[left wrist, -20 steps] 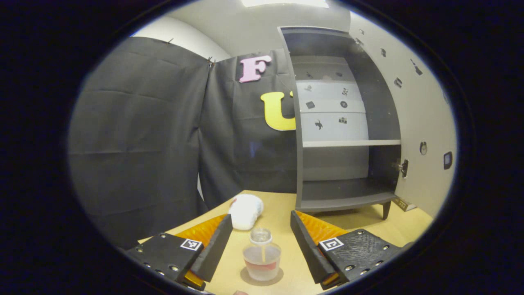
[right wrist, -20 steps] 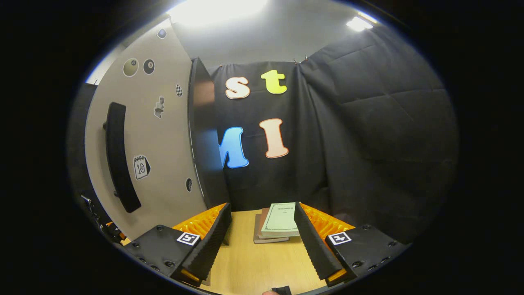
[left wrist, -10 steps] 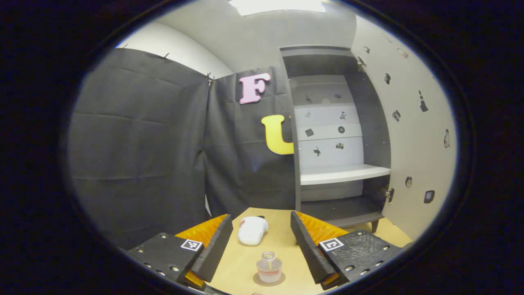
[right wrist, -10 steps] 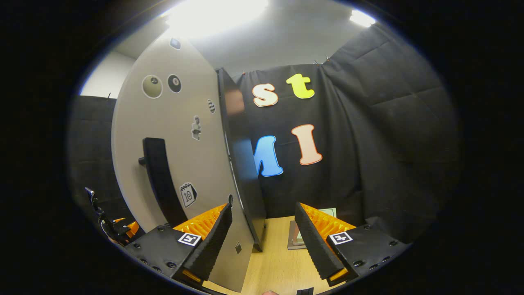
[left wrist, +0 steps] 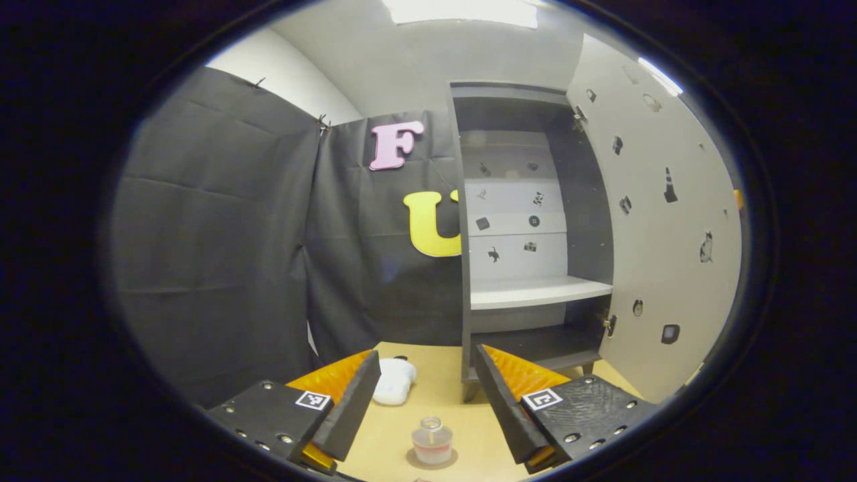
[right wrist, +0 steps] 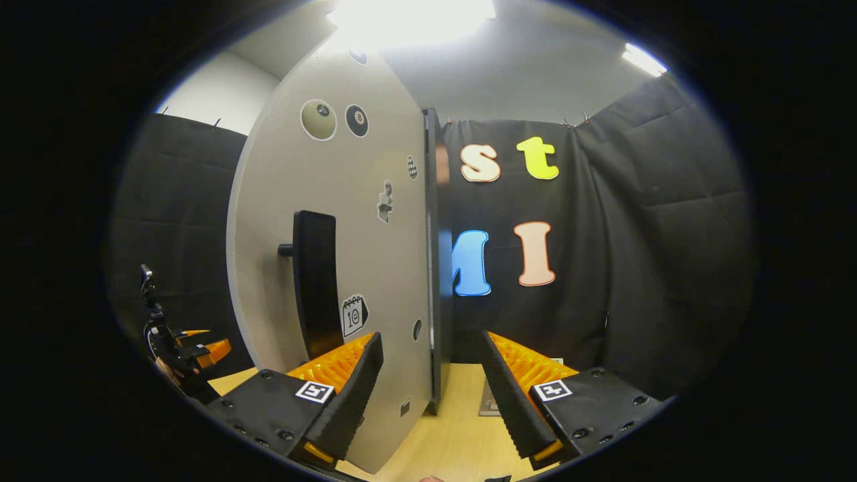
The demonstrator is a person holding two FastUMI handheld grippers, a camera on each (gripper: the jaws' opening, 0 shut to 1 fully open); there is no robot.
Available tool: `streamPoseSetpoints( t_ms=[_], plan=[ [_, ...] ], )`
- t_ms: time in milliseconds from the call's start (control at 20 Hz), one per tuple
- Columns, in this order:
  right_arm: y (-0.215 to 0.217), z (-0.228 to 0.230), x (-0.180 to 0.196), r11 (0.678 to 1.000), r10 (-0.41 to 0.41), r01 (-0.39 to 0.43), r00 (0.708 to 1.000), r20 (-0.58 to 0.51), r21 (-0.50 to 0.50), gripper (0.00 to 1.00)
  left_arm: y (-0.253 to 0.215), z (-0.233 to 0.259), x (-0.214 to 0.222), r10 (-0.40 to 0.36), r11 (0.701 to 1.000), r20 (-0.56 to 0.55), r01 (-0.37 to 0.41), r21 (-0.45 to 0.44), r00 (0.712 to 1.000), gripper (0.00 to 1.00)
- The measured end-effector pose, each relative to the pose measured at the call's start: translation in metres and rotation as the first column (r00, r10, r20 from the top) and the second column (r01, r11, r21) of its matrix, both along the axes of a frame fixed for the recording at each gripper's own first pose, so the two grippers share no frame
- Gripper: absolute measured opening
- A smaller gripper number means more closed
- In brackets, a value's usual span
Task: Open the cabinet door with the right hand, grasp the bottle in the cabinet with the left hand and place it on the coaster, then close the cabinet door with the right hand.
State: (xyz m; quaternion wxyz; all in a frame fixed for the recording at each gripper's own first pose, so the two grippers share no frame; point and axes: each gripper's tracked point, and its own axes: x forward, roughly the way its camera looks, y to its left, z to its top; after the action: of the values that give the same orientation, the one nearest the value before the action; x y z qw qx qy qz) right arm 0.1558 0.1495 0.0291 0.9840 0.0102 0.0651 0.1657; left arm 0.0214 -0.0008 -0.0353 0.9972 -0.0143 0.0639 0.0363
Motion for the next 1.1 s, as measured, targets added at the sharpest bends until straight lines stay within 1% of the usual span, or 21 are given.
streamPoseSetpoints(
  t_ms=[50,100,200,650,850,900,950,1000,1050,1100],
  plan=[
    [0.009,-0.001,0.0,1.0,0.008,-0.008,1.0,-0.003,0.001,0.87,0.002,0.0,0.003,-0.009,1.0,0.001,0.009,-0.019,1.0,0.87],
    [0.017,-0.001,0.0,1.0,0.011,-0.011,1.0,-0.005,0.006,0.87,0.004,0.0,0.006,-0.015,0.999,0.005,0.016,-0.035,1.0,0.88],
    [0.03,-0.001,0.003,1.0,0.019,-0.019,1.0,-0.004,0.008,0.87,0.012,0.002,0.009,-0.025,0.998,0.012,0.026,-0.052,1.0,0.87],
    [0.103,-0.001,0.029,0.995,0.103,-0.103,0.995,-0.001,-0.014,0.87,0.055,0.006,0.009,-0.031,0.997,0.028,0.032,-0.067,0.999,0.88],
    [0.129,-0.013,0.051,0.995,0.095,-0.095,0.995,-0.015,-0.041,0.87,0.078,0.005,0.0,-0.013,0.998,0.027,0.015,-0.066,1.0,0.88],
    [0.138,-0.015,0.055,0.995,0.093,-0.094,0.996,-0.017,-0.038,0.93,0.084,0.004,-0.002,-0.007,0.998,0.026,0.008,-0.063,1.0,0.88],
    [0.146,-0.016,0.059,0.995,0.098,-0.098,0.995,-0.016,-0.029,0.88,0.09,0.002,-0.004,-0.002,0.998,0.024,0.004,-0.059,1.0,0.88],
    [0.155,-0.017,0.064,0.995,0.1,-0.1,0.995,-0.016,-0.02,0.93,0.096,0.002,-0.007,0.002,0.999,0.02,-0.001,-0.053,1.0,0.88],
    [0.159,-0.016,0.071,0.996,0.092,-0.092,0.996,-0.01,-0.02,0.93,0.101,-0.001,-0.008,0.006,0.999,0.017,-0.005,-0.042,1.0,0.88],
    [0.164,-0.016,0.077,0.996,0.092,-0.092,0.996,-0.009,-0.016,0.89,0.107,-0.002,-0.012,0.011,1.0,0.014,-0.011,-0.027,1.0,0.88]
  ],
)
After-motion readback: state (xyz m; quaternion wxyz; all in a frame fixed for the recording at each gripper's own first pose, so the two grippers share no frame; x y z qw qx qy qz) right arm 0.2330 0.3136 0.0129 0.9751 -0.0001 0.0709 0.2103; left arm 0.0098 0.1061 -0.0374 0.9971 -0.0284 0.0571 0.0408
